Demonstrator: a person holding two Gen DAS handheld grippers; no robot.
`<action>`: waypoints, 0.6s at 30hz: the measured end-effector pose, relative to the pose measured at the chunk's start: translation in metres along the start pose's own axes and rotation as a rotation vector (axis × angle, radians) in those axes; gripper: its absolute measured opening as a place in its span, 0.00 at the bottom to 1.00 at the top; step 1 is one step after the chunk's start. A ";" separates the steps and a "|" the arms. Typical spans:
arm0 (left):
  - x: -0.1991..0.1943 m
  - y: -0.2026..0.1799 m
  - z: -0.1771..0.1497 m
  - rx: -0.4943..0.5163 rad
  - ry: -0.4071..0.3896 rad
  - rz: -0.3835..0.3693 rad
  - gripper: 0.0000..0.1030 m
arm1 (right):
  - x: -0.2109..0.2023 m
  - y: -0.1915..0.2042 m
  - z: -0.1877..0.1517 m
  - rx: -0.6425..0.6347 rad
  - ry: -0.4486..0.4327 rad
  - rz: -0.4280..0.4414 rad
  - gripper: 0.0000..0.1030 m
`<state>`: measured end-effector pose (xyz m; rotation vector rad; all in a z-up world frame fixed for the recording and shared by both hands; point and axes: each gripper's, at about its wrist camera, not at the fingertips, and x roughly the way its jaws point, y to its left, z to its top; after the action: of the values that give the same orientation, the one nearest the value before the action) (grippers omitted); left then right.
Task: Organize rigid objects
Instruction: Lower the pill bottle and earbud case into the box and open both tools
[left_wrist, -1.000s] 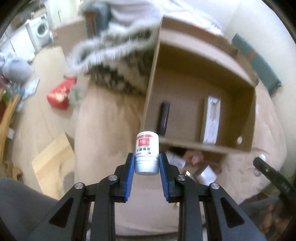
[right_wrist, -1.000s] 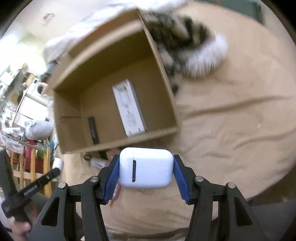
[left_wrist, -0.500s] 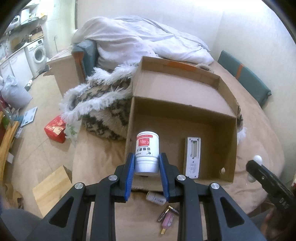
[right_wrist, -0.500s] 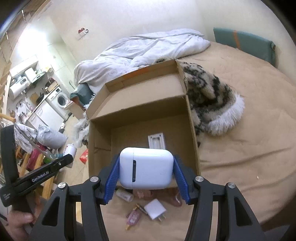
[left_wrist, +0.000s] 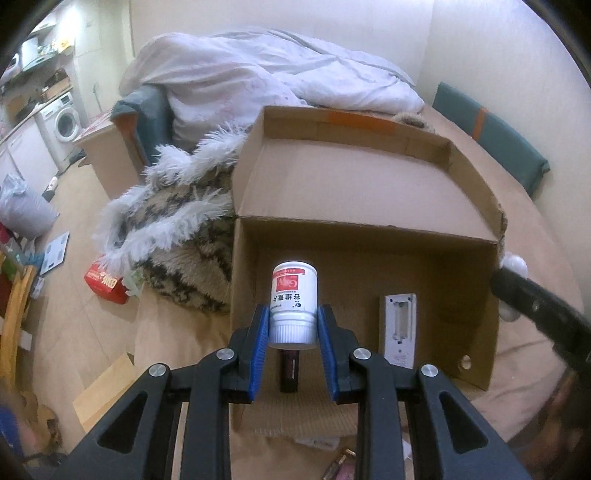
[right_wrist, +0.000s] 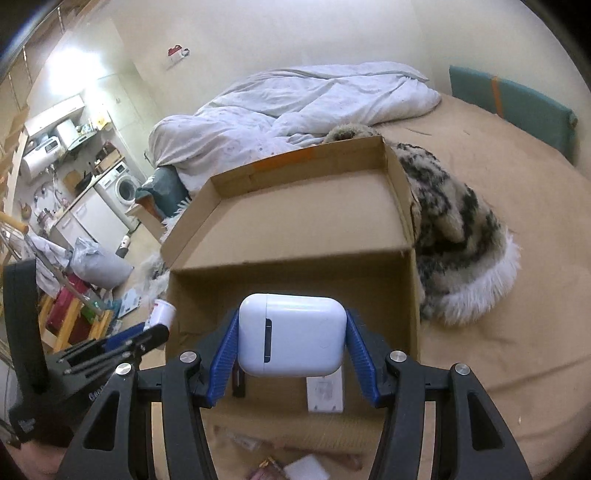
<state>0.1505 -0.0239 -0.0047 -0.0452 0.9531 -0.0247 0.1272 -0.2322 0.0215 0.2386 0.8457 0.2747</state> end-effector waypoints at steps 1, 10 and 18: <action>0.004 -0.001 0.000 0.011 0.001 0.000 0.23 | 0.005 -0.001 0.002 0.002 0.007 -0.003 0.58; 0.051 -0.009 -0.020 0.061 0.070 0.012 0.23 | 0.056 -0.015 -0.012 0.040 0.174 -0.052 0.58; 0.070 -0.007 -0.028 0.046 0.144 0.023 0.23 | 0.079 -0.012 -0.032 -0.013 0.274 -0.107 0.58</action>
<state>0.1682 -0.0350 -0.0780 0.0108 1.0968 -0.0287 0.1549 -0.2136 -0.0579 0.1443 1.1235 0.2154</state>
